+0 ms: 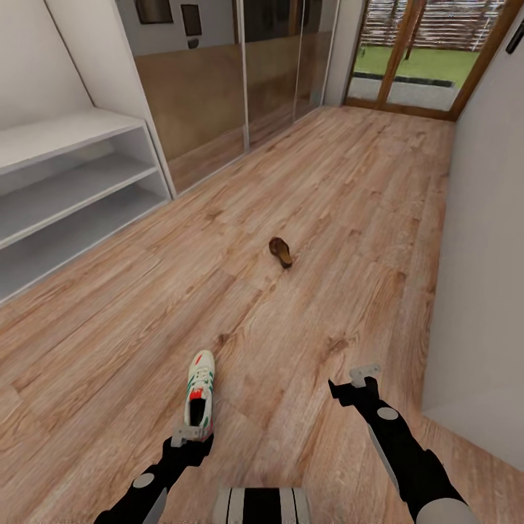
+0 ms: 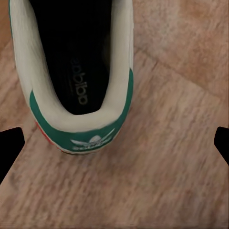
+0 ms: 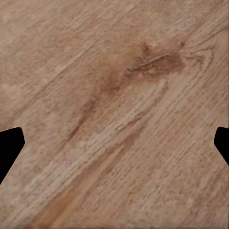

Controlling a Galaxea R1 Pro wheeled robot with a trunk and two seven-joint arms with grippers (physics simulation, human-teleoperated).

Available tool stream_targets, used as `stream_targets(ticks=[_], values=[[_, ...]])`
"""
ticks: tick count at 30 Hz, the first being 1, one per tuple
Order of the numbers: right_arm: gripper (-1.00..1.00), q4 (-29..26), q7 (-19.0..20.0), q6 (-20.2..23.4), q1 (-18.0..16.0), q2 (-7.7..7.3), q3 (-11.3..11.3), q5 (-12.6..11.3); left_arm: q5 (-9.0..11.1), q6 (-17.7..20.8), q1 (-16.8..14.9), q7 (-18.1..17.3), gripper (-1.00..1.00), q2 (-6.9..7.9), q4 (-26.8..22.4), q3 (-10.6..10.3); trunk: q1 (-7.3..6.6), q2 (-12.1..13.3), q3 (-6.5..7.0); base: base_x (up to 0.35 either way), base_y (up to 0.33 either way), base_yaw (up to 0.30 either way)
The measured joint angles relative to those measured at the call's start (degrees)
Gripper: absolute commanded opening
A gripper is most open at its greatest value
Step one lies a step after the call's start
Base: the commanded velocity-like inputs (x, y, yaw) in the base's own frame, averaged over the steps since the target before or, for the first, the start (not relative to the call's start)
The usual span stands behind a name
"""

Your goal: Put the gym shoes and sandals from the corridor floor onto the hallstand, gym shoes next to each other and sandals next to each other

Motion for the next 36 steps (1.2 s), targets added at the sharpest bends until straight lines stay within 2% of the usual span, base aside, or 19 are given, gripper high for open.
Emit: stream_targets(ticks=[14,26,36], values=[[1.0,0.0,0.01,0.0,-0.01,0.01,0.05,0.0,-0.03,-4.91,0.21,0.2,1.0,0.09,0.38,0.51,0.36,-0.19,-4.19,0.0,0.0,0.0],[1.0,0.06,0.03,0.0,-0.01,0.0,0.06,0.0,0.15,-5.72,0.2,0.21,1.0,0.17,0.83,0.64,0.36,-0.19,-4.32,0.0,0.0,0.0],[1.0,0.09,0.01,0.0,-0.01,0.0,0.05,0.0,0.34,-5.84,0.27,0.22,1.0,0.31,0.82,0.65,0.62,-0.32,-6.54,0.0,0.0,0.0]])
